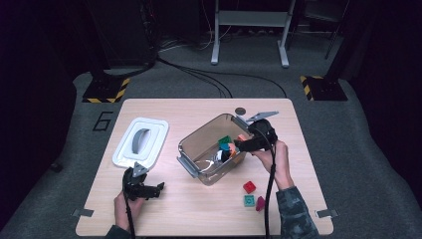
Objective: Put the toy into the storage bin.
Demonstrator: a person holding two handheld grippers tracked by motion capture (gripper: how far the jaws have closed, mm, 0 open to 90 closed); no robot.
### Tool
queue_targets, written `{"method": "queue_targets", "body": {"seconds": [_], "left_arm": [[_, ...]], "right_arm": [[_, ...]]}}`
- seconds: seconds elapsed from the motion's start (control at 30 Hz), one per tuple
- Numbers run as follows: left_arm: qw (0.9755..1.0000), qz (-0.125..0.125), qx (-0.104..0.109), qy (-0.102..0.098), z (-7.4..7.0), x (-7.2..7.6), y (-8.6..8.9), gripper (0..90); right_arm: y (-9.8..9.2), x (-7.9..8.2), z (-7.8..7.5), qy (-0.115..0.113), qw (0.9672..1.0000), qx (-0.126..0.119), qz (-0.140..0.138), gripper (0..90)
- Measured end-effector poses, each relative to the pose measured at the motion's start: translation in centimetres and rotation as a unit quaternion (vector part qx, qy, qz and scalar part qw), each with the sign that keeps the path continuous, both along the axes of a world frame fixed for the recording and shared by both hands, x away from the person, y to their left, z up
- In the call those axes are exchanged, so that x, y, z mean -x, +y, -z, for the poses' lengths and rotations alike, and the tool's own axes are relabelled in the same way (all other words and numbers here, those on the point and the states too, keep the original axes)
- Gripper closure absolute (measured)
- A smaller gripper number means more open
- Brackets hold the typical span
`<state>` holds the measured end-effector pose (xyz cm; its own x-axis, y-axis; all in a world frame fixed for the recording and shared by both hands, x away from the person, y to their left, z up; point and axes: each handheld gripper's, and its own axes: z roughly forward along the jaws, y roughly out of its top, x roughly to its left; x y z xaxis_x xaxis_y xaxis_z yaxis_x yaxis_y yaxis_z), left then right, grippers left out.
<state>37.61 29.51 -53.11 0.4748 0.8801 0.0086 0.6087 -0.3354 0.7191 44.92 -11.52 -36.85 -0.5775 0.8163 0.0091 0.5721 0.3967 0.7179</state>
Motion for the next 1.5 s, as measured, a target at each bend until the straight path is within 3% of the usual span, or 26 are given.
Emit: {"method": "queue_targets", "body": {"seconds": [0.27, 0.57, 0.97, 1.5], "left_arm": [[1.0000, -0.004, 0.005, -0.002, 0.0, 0.0, -0.1, 0.7], [1.0000, -0.003, 0.004, -0.002, 0.0, 0.0, -0.1, 0.7], [1.0000, -0.003, 0.004, -0.002, 0.0, 0.0, -0.1, 0.6], [1.0000, -0.004, 0.005, -0.002, 0.0, 0.0, -0.1, 0.7]], "right_arm": [[-1.5, 1.8, -0.4, -0.007, 1.0000, -0.004, 0.004, 14.1], [-3.3, 3.7, 0.7, -0.002, 0.9998, -0.005, 0.019, 13.5], [-4.7, 5.3, 4.1, 0.019, 0.9993, -0.006, 0.030, 12.9], [-3.5, 6.5, 9.3, 0.070, 0.9974, 0.016, 0.010, 13.2]]}}
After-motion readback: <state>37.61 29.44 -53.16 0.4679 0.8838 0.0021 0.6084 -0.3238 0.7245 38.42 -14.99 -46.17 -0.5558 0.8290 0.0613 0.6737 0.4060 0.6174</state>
